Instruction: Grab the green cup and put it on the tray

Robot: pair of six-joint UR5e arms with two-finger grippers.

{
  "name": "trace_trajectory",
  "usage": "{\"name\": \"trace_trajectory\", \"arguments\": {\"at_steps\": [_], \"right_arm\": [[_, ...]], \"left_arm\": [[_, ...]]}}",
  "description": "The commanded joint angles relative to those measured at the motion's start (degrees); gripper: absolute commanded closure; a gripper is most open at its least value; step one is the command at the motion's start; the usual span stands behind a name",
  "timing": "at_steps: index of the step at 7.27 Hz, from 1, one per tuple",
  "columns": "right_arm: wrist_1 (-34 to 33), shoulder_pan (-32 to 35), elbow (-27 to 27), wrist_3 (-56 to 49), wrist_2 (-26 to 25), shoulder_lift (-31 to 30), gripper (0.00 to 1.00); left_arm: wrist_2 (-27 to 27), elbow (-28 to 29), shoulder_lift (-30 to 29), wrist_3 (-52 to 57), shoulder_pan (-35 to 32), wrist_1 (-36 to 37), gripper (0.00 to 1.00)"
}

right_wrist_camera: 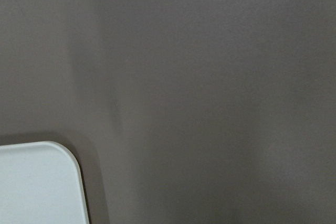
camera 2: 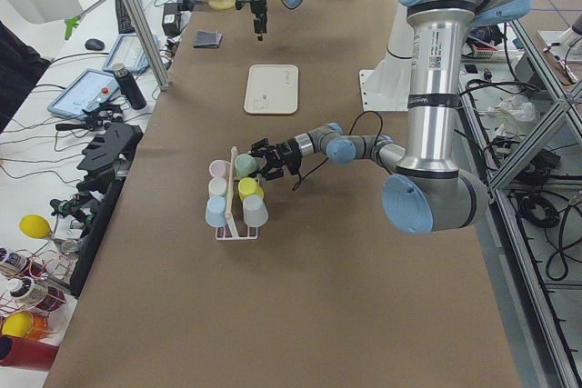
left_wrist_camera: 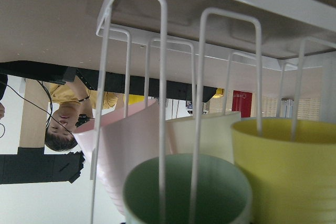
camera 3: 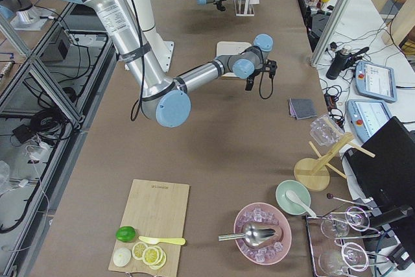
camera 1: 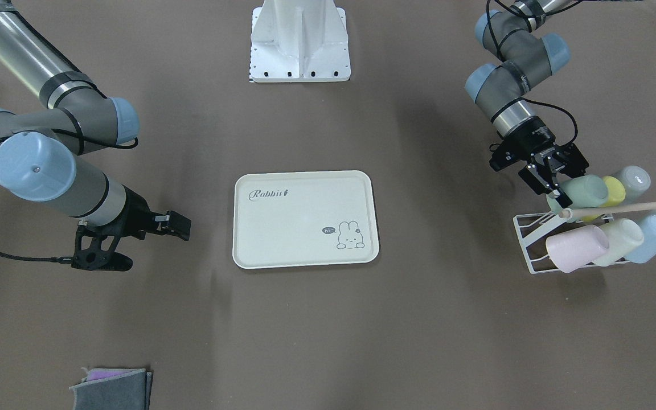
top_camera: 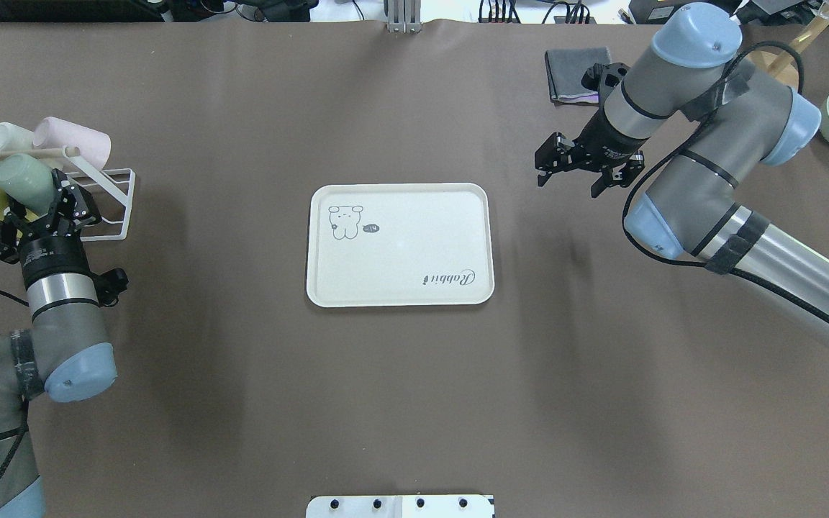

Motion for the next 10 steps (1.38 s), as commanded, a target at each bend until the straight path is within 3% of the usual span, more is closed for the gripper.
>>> {"name": "trace_trajectory", "arguments": {"at_steps": [1,2,4,5,7,10], "right_arm": [[-13.4,5.0,5.4,-10.1,0.4,-0.1,0.00],[-19.9,9.4,8.9,-20.5,-0.2,-3.3,0.00],[-22.6,18.0,15.4,-42.6,-1.5,-15.0,0.00],[-22.5,22.3,16.3,-48.7,-1.5,-21.0,0.00],[-23.4,31.1,11.8,-65.8,-1.5,-27.8,0.00],[-23.0,37.7,12.0,-67.1,-1.1,-37.0,0.00]], "left_arm": [[-0.4,-1.8,1.1,0.4,-0.1,0.0,1.00],[-0.4,-2.6,1.7,0.4,0.0,0.0,1.00],[-0.3,-4.5,2.7,2.2,1.1,0.0,1.00],[-0.3,-5.3,3.8,2.3,2.6,0.0,1.00],[-0.3,-6.2,4.3,2.3,3.0,0.0,1.00],[-0.3,-11.4,8.5,2.4,4.9,0.0,1.00]]}}
